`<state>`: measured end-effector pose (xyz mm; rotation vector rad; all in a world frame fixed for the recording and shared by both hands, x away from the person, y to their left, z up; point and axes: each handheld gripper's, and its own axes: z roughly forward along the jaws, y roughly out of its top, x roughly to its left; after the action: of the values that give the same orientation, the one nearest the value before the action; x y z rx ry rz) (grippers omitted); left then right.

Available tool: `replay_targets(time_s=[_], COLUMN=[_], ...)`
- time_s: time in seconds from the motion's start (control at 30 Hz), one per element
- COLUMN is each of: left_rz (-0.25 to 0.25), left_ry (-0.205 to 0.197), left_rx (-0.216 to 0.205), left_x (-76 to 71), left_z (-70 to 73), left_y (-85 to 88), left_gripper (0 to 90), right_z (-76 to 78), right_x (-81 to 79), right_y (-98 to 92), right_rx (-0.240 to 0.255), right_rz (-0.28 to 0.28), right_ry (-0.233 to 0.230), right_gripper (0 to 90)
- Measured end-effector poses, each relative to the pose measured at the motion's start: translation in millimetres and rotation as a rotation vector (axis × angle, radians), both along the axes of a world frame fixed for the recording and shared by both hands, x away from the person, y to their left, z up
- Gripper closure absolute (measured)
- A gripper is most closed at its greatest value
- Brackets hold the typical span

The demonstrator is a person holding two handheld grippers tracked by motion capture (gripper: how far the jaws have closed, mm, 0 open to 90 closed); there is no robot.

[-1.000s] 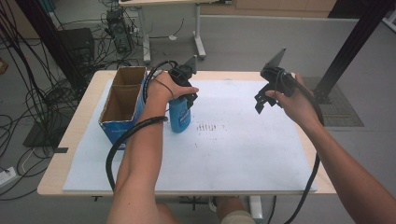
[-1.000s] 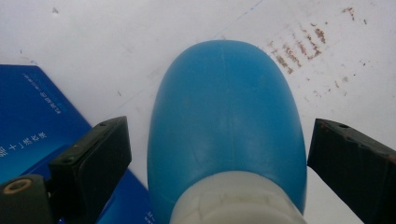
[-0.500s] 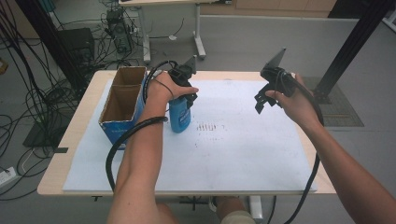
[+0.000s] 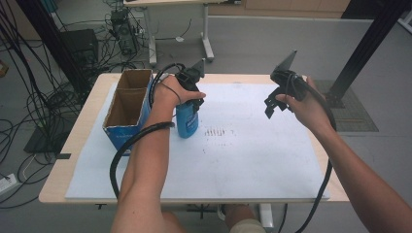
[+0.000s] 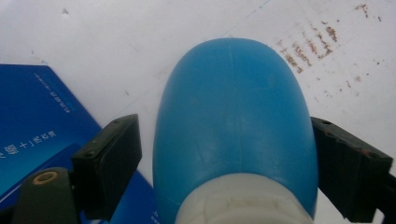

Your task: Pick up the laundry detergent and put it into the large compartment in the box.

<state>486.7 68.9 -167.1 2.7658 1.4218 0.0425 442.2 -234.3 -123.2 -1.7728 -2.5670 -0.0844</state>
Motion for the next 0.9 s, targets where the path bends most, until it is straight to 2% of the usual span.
replay_targets(time_s=[0.03, 0.3, 0.43, 0.9], left_rz=[-0.004, -0.02, -0.021, -0.023], left_ry=[0.0, -0.005, -0.004, 0.005], left_rx=[0.004, 0.013, 0.003, 0.005], left_x=[-0.2, -1.4, -2.0, -0.3], left_z=[0.4, 0.5, 0.1, 0.2], left_y=[-0.9, -3.3, -2.0, -2.5], left_gripper=[20.0, 30.3, 36.2, 37.5], right_z=[0.0, -0.6, -1.1, -2.2], right_x=[-0.1, 0.3, 0.5, 1.1], right_y=[-0.3, -1.2, -1.4, -0.8], right_rx=[0.001, 0.002, 0.003, 0.003], right_rz=[0.001, 0.0, -0.001, -0.001], right_ry=[0.0, 0.002, 0.003, 0.005], right_gripper=[12.2, 12.2, 12.2, 12.0])
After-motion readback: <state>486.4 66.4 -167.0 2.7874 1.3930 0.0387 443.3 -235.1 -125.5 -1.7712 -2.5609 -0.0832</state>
